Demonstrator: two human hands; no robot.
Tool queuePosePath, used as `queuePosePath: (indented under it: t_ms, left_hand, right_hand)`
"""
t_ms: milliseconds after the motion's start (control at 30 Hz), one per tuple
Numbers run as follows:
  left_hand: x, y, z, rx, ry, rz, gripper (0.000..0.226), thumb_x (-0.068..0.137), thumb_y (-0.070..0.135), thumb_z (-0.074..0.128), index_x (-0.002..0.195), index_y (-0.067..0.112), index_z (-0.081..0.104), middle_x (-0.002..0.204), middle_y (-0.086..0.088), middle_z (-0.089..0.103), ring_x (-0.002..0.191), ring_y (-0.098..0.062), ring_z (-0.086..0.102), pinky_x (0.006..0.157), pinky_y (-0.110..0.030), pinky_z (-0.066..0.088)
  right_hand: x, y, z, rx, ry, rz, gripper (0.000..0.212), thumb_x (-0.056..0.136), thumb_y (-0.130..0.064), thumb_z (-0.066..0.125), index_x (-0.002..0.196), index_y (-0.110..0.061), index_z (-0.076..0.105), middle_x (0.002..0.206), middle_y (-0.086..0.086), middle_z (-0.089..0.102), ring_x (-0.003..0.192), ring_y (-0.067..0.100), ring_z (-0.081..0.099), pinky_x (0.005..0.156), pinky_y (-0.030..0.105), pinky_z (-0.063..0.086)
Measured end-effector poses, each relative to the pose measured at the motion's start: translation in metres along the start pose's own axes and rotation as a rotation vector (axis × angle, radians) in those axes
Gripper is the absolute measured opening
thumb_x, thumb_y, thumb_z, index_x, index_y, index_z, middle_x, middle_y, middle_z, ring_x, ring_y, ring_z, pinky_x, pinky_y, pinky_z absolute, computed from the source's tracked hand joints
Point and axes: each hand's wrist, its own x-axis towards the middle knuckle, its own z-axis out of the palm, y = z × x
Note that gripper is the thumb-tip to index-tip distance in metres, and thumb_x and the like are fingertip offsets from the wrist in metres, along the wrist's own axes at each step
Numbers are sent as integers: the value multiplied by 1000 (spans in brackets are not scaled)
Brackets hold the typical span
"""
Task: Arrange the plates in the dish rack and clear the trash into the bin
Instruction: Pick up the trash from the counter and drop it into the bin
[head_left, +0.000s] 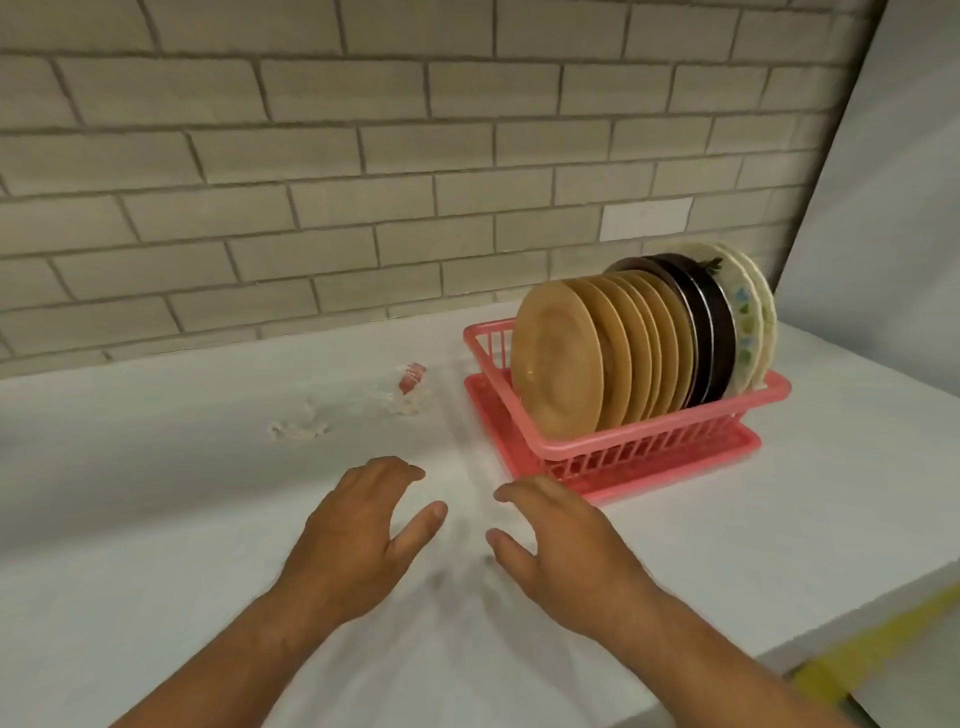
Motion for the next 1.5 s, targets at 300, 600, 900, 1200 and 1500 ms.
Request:
queuePosePath:
  t_ms: [300,600,900,1200,1500]
  left_hand:
    - [46,-107,-10,-20,0,-10,71,78,79,18,126,36,48,132,21,45,121,-1,40,91,-21,41]
    - [57,-174,5,5,18,-86,64,83,69,26,117,28,60,120,15,58,110,-8,52,83,-20,40]
    - [100,-216,5,27,15,-237,49,92,55,41,130,25,51,135,9,47,125,-13,39,100,-28,36]
    - [139,-227,43,169,-54,-332,29,98,34,40,114,17,56,110,-1,56,107,-23,45,85,-35,43]
    - [109,-229,41,35,-35,-175,27,98,29,35,90,20,59,82,8,43,82,-15,44,77,-31,36]
  right_hand:
    - [115,-21,73,-66,-133,67,44,96,-43,46,135,-25,48,138,-10,46,127,12,40,102,25,37]
    - [255,-18,114,-49,-48,219,40,97,-43,45,128,-19,51,129,2,50,117,22,50,95,35,45]
    - [290,-1,145,-146,-72,316,43,92,-18,43,134,-20,40,121,8,56,114,28,51,92,41,47]
    - [240,19,132,-81,-74,211,50,93,-1,41,140,-15,39,130,10,51,117,31,50,98,40,43]
    - [238,1,122,-189,4,234,35,102,-40,32,128,-21,45,65,-8,56,56,8,53,54,23,45]
